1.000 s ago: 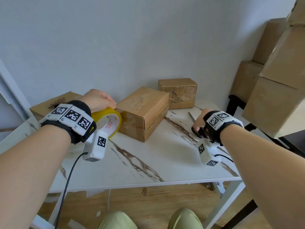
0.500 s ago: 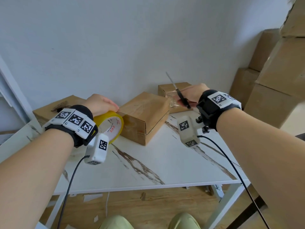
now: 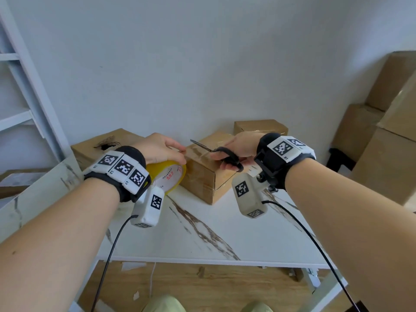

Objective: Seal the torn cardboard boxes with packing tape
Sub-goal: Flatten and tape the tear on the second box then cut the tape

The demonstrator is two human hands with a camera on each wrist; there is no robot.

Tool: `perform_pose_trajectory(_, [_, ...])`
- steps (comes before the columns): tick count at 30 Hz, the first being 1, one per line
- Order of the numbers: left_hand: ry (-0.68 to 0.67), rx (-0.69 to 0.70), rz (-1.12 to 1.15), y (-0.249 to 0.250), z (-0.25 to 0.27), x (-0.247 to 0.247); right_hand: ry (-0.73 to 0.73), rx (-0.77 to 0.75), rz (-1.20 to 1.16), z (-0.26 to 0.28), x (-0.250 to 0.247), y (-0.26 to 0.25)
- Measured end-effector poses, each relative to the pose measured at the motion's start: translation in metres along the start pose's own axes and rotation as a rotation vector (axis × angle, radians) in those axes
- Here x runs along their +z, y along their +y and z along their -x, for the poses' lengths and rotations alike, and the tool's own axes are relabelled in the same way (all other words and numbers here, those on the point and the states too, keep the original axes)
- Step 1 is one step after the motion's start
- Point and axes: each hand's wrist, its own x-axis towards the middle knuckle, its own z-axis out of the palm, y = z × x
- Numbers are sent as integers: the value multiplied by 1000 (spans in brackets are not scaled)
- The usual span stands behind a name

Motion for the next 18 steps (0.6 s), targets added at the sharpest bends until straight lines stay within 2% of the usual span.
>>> perform_pose_trajectory(2, [-3, 9, 16, -2, 0, 1, -49, 13, -3, 3, 4, -4])
perform_pose_trajectory(4, [-2, 8, 27, -3, -1, 1, -34, 30, 1, 3, 3, -6])
perform_pose_trajectory(8, [-12, 9, 23, -5, -2, 3, -53, 65, 153, 5, 7, -12])
perform_pose_trajectory(12, [-9, 11, 34, -7, -3, 3, -46, 54, -31, 10, 13, -14])
perform_pose_trajectory(18, [-33, -14, 6, -5, -6, -1, -47, 30, -75, 34, 3, -15])
